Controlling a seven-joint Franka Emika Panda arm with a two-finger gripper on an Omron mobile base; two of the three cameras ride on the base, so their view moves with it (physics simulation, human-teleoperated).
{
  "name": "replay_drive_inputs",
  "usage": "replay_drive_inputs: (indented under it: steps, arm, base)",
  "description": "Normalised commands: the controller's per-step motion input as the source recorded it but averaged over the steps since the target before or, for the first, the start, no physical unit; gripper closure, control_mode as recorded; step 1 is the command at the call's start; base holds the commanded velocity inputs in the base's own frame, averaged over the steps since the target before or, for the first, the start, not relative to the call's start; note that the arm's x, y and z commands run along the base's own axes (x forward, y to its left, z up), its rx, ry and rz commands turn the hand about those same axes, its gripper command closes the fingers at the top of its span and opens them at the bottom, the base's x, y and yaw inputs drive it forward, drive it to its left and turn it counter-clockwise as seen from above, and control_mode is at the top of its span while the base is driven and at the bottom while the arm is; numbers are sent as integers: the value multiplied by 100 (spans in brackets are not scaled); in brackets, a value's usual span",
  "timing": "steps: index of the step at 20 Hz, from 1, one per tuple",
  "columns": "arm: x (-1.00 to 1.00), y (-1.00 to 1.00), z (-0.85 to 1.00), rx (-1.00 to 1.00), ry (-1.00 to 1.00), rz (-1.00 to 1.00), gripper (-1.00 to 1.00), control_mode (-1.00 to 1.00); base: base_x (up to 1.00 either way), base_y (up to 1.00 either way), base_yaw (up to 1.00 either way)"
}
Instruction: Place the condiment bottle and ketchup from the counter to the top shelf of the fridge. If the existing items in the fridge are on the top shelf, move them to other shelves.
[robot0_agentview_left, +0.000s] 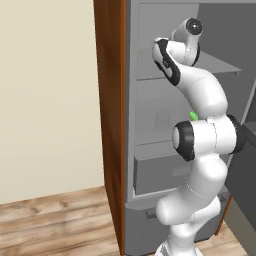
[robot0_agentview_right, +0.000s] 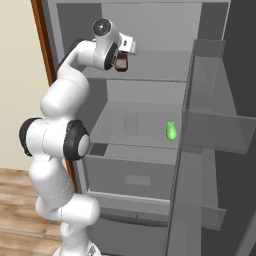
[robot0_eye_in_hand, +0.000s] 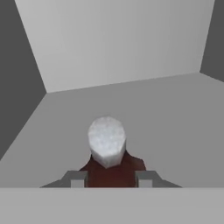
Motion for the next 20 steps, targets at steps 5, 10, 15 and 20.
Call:
replay_drive_inputs:
  steps: [5,10,15,20]
  arm:
    - [14,0,-7,-1,-5,0,-100,-100]
    - [6,0,-2,0,-2,0,-100,-100]
    - [0,0,0,0,0,0,-100,-100]
    - [-8,0,0,0,-5,0,-100,-100]
  base:
    - [0,0,0]
    - [0,0,0]
    - [0,0,0]
    - [0,0,0]
